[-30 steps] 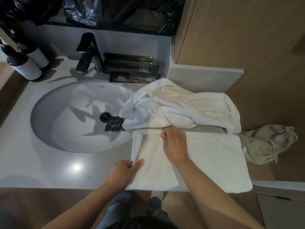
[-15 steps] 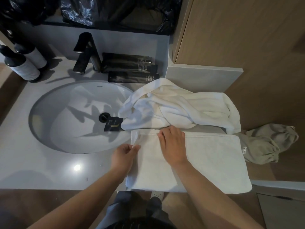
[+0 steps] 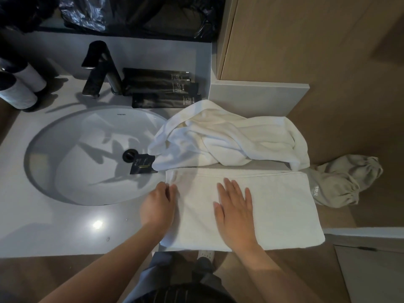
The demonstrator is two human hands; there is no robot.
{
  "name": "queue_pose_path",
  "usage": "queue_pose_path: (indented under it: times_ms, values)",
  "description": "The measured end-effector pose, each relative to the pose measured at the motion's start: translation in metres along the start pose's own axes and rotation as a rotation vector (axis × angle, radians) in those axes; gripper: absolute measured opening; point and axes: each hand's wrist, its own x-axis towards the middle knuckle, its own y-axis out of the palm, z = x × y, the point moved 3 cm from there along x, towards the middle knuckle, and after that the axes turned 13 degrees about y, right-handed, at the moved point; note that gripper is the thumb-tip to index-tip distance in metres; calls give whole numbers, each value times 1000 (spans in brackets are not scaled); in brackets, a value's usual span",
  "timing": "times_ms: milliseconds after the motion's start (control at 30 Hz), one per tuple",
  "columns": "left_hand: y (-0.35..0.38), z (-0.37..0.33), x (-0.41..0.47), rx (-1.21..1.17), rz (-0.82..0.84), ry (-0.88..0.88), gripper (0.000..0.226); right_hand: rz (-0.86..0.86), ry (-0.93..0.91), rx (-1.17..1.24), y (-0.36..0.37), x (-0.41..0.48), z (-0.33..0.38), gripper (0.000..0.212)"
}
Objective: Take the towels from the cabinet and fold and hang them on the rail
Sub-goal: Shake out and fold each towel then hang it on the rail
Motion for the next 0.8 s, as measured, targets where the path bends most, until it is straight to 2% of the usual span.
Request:
queue_pose_path:
  times_ms: [100, 167, 267, 367, 500, 700, 733, 800]
  values:
    - [-7, -6, 12, -12, -8, 17, 27, 27, -4, -41, 4, 4, 0, 56]
    - [-13, -16, 22, 1, -15, 132, 33, 29, -5, -60, 5, 5, 0, 58]
    - [-13, -27, 37, 174, 101, 325, 28, 33, 1, -71, 6, 6, 2, 59]
    - [-11, -27, 50, 167, 145, 297, 13, 44, 13, -95, 7, 8, -7, 60]
    - [-8, -22, 64, 195, 144, 235, 16, 18, 159, -146, -2, 21, -52, 66]
    - [-6, -23, 68, 217, 204, 259, 19, 16, 392, -157, -14, 33, -88, 69]
    - [-10, -27, 64, 254, 197, 287, 17, 23, 410, -143, -15, 33, -86, 70]
    - [-16, -38, 51, 361, 89, 473, 19, 28, 432, -80, -18, 31, -78, 70]
